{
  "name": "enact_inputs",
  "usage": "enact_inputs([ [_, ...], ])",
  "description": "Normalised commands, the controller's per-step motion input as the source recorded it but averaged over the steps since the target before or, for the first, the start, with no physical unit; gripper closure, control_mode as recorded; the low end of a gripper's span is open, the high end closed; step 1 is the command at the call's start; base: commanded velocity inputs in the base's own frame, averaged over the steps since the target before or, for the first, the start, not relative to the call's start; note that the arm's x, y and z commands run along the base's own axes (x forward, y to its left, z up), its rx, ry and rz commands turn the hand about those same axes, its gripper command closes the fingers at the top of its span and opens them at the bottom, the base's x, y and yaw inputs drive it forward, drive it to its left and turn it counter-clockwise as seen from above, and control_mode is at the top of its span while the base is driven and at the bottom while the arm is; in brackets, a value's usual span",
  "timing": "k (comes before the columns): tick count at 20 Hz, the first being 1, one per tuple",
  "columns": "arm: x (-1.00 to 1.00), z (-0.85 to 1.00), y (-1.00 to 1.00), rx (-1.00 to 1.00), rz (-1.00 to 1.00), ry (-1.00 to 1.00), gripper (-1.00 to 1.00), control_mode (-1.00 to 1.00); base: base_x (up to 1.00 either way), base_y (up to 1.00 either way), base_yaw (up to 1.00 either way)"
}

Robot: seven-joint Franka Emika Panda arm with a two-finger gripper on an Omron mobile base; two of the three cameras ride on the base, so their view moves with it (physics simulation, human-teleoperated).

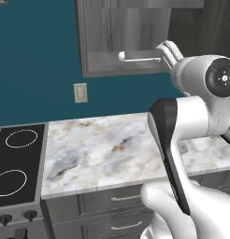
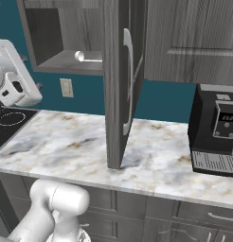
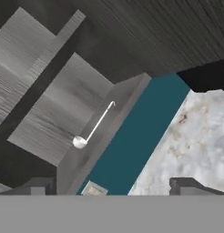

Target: Open the cabinet and move the ladle to the pot. Then close the cabinet.

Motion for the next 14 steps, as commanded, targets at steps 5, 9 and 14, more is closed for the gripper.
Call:
enact_inputs([
  [5,0.01,0.1,0.0,-0.35,0.05,0.06,-1.0,-1.0,0.0,0.0,0.0],
  [9,0.0,0.04,-0.03,-0.09,0.13,-0.07,-1.0,-1.0,0.0,0.0,0.0],
  [14,0.13,0.0,-0.25,0.0,0.28,-0.1,-1.0,-1.0,0.0,0.0,0.0],
])
